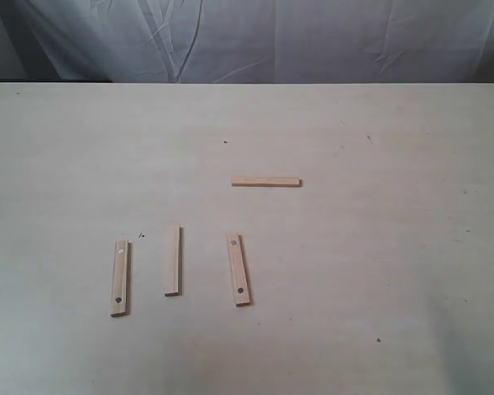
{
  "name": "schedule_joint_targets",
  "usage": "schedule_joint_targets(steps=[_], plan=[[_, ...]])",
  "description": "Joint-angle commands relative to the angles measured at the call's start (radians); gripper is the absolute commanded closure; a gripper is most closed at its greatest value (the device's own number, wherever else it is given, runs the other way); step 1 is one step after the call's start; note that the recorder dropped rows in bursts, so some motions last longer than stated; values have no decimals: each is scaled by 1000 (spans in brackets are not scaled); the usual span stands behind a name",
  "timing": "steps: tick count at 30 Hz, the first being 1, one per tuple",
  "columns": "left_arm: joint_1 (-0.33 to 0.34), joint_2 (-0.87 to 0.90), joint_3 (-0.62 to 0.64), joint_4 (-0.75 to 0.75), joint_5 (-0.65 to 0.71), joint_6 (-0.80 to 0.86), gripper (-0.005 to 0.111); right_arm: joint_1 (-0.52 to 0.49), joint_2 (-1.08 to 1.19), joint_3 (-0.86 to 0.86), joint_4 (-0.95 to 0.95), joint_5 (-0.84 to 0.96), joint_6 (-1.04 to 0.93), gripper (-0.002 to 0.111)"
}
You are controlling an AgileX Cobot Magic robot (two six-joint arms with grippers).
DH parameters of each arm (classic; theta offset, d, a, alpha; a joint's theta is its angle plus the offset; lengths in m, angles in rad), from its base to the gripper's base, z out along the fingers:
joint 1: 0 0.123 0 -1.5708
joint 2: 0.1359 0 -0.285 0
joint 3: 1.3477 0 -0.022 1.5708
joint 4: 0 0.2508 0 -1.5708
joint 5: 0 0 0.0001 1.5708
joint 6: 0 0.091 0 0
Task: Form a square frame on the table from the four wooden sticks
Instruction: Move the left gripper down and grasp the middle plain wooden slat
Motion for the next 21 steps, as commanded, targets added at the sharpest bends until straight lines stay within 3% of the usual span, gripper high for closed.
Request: schedule_joint_targets(steps=[1, 5, 8, 16, 21], plan=[[-4, 210, -105, -49, 26, 24, 107, -6, -6, 2, 0, -7, -4, 108], [-10, 407, -154, -173, 59, 118, 107, -6, -6, 2, 0, -7, -4, 108], [-70, 518, -158, -213, 40, 133, 107, -6, -6, 2, 0, -7, -4, 108], [-371, 778, -237, -202, -10, 11, 107, -6, -6, 2, 0, -7, -4, 108], [-462, 875, -333, -211, -45, 4, 107, -6, -6, 2, 0, -7, -4, 108]])
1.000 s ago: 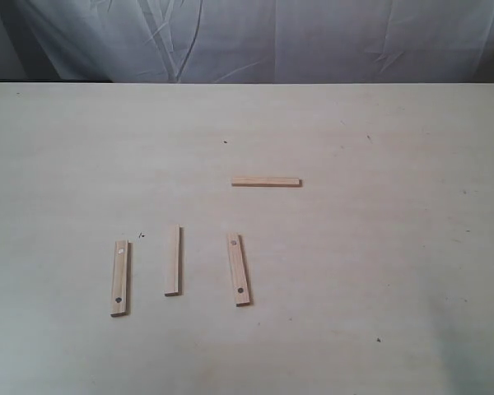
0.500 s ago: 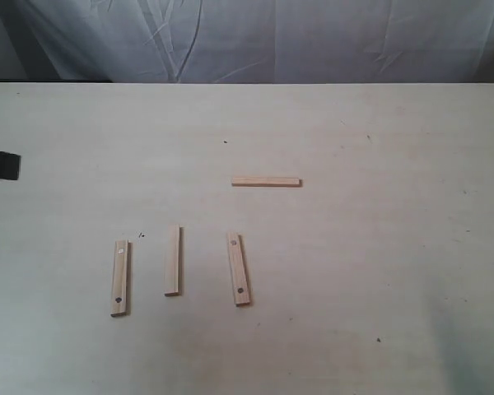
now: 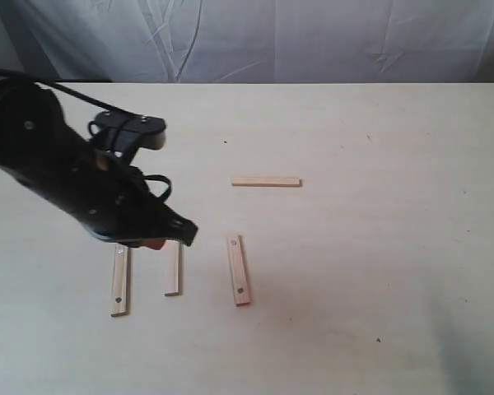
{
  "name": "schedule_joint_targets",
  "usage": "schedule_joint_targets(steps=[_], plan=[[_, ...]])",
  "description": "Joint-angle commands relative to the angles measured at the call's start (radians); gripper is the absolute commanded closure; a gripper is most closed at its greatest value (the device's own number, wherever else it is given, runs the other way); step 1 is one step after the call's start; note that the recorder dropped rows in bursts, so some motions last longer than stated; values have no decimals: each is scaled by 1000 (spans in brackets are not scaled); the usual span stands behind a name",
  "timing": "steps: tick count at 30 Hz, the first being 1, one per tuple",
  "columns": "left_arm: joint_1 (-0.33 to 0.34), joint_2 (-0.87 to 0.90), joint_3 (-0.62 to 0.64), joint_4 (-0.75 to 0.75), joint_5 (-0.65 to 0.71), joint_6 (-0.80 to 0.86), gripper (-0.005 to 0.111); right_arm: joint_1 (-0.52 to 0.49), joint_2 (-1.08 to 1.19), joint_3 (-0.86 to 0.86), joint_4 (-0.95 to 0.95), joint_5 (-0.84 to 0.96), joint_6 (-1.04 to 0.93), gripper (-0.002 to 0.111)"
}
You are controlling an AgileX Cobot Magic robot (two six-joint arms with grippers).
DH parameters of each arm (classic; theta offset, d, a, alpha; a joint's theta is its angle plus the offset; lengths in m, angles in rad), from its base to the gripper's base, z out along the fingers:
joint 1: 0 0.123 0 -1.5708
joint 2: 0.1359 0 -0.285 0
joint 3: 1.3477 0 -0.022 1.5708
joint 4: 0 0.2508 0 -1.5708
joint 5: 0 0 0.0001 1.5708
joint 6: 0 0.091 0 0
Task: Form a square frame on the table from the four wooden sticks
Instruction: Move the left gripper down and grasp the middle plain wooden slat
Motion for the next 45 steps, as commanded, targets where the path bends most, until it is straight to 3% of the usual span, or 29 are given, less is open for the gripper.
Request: schedule_joint_targets(steps=[1, 7, 11, 14, 17, 21, 31, 45], plan=[[-62, 61, -68, -36, -47, -11, 107, -6, -6, 2, 0, -7, -4, 108], [-62, 63, -66, -60, -68, -36, 107, -6, -6, 2, 0, -7, -4, 108], [-62, 63, -51, -16, -125, -251, 107, -6, -6, 2, 0, -7, -4, 108], [-62, 74, -45, 153, -147, -507, 107, -6, -6, 2, 0, -7, -4, 108], [-64, 107, -45, 257, -129, -614, 107, -6, -6, 2, 0, -7, -4, 108], [-64, 153, -45, 276, -123, -647, 103, -6, -6, 2, 0, -7, -4, 108], [-64, 244, -45, 288, -142, -669, 72, -6, -6, 2, 0, -7, -4, 108], [-64, 313, -45, 306, -164, -669, 71, -6, -6, 2, 0, -7, -4, 108]])
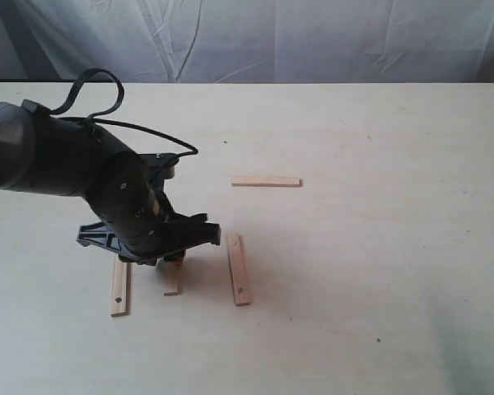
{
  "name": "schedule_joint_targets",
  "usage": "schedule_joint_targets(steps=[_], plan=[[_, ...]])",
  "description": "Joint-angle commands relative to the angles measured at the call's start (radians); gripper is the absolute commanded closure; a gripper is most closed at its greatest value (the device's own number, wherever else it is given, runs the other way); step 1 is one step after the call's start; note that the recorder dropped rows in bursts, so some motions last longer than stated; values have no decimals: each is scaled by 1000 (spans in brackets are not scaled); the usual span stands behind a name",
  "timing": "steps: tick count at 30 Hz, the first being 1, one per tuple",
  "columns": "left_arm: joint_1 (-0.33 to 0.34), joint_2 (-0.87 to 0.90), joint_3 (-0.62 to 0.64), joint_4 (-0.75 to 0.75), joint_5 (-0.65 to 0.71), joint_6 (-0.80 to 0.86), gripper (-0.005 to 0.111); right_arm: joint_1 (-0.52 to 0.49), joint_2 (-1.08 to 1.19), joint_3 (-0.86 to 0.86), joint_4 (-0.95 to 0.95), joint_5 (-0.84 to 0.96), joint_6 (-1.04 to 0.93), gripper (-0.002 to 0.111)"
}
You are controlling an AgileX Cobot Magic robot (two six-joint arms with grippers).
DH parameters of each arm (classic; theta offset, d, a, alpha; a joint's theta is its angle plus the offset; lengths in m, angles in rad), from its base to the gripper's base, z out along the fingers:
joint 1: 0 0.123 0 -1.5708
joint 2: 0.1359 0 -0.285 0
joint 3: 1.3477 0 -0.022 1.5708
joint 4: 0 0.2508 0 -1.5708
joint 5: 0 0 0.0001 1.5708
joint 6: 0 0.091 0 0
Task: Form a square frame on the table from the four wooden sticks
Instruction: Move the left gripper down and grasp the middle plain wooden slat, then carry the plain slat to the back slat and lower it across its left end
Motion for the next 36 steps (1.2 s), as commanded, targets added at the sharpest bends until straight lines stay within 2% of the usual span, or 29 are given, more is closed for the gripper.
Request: schedule_joint_targets(steps=[1, 10, 11, 14, 16, 28, 36], plan=[[-9, 7, 5, 12, -13, -4, 71, -6, -6, 2, 0, -7, -4, 108], [-9, 43, 7, 2, -26, -2, 75, -6, -6, 2, 0, -7, -4, 108], [-9, 43, 7, 2, -26, -2, 79, -6, -6, 2, 0, -7, -4, 108], [-9, 36, 7, 13, -26, -2, 101, -6, -6, 2, 0, -7, -4, 108], [-9, 27, -7, 27, -26, -2, 107, -6, -6, 2, 0, -7, -4, 108], [-9, 0, -242, 40, -23, 61, 107, -6, -6, 2, 4, -7, -4, 108], [-9, 102, -368, 38, -3, 107, 107, -6, -6, 2, 4, -7, -4, 108]])
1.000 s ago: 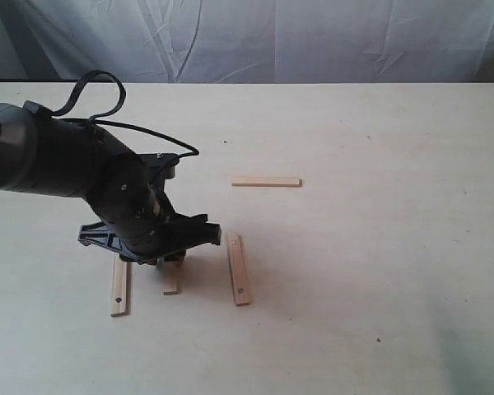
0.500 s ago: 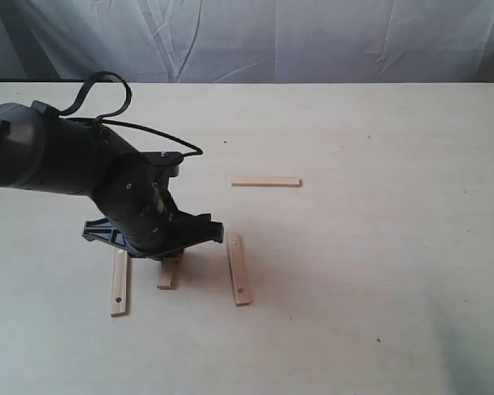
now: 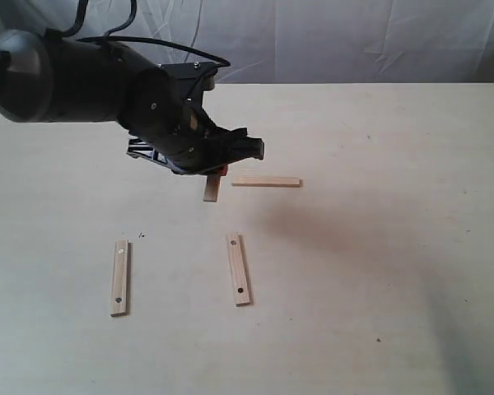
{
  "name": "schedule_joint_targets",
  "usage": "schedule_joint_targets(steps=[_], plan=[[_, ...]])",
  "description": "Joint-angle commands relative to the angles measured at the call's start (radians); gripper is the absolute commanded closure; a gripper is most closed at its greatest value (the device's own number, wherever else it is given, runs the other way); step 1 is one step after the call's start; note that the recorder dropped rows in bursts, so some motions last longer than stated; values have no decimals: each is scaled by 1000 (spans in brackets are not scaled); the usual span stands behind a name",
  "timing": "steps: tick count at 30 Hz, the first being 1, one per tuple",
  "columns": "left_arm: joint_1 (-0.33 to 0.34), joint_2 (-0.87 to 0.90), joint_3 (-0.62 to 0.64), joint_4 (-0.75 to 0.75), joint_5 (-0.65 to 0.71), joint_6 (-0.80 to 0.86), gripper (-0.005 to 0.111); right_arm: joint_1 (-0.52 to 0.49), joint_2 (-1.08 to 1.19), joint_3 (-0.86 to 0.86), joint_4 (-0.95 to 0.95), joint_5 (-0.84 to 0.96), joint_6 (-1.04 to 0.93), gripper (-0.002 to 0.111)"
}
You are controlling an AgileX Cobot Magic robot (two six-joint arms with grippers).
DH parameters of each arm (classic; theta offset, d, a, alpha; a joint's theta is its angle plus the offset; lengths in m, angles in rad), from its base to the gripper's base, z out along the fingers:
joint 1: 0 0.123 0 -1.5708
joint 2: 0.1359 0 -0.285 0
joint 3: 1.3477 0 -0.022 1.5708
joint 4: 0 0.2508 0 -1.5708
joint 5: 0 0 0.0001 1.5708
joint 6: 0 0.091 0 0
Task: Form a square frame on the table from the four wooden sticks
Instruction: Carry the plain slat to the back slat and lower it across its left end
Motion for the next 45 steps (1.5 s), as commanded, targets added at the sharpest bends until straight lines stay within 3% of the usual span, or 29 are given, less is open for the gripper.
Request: schedule_joint_targets(steps=[1, 21, 31, 36, 41, 45], plan=[[-9, 84, -64, 3, 19, 19, 107, -6, -6, 2, 2, -7, -4, 108], [-10, 219, -121, -13, -32, 113, 107, -6, -6, 2, 2, -7, -4, 108], [-10, 264, -213, -25, 139, 179, 107, -6, -6, 2, 2, -7, -4, 108], [-10, 269, -214, -44, 144, 194, 107, -6, -6, 2, 2, -7, -4, 108], [-10, 284, -214, -181, 120, 381, 107, -6, -6, 2, 2, -7, -4, 108], [-10, 285, -214, -171, 115, 394, 107, -6, -6, 2, 2, -7, -4, 108]])
